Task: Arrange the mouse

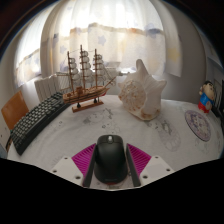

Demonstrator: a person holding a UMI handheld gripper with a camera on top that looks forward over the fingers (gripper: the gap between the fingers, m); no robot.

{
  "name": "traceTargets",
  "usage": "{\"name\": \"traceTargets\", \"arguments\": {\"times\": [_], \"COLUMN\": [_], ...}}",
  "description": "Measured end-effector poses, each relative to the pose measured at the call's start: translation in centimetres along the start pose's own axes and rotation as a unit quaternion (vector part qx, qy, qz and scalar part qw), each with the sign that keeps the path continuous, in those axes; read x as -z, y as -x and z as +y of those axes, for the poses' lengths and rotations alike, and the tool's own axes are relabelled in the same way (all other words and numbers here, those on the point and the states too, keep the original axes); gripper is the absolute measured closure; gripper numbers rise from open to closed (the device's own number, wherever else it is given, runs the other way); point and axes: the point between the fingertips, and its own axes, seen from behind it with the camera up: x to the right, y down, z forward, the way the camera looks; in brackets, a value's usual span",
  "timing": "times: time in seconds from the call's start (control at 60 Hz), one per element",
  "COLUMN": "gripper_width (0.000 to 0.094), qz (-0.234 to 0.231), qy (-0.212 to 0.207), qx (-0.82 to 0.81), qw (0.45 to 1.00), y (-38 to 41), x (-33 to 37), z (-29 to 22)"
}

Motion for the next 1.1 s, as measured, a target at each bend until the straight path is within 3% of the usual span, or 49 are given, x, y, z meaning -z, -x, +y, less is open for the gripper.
{"name": "traceTargets", "arguments": {"times": [0.017, 0.167, 0.283, 0.45, 0.65, 0.833, 1.1], "gripper_width": [0.044, 0.0511, 0.0517, 0.0517, 0.0519, 0.0518, 0.0491], "qz": [-0.003, 0.002, -0.021, -0.044, 0.01, 0.09, 0.113], "qy": [0.0, 0.005, 0.001, -0.054, -0.083, -0.048, 0.015], "qx": [0.003, 0.034, 0.031, 0.017, -0.013, -0.03, -0.059], "qw": [1.0, 0.999, 0.999, 0.997, 0.996, 0.994, 0.992], "y": [0.2, 0.2, -0.2, -4.9, -20.5, -36.3, -45.1], "x": [0.0, 0.1, 2.1, 8.1, 8.5, 2.7, -4.3], "z": [0.0, -0.6, -3.7, -14.1, -21.7, -17.3, -5.6]}}
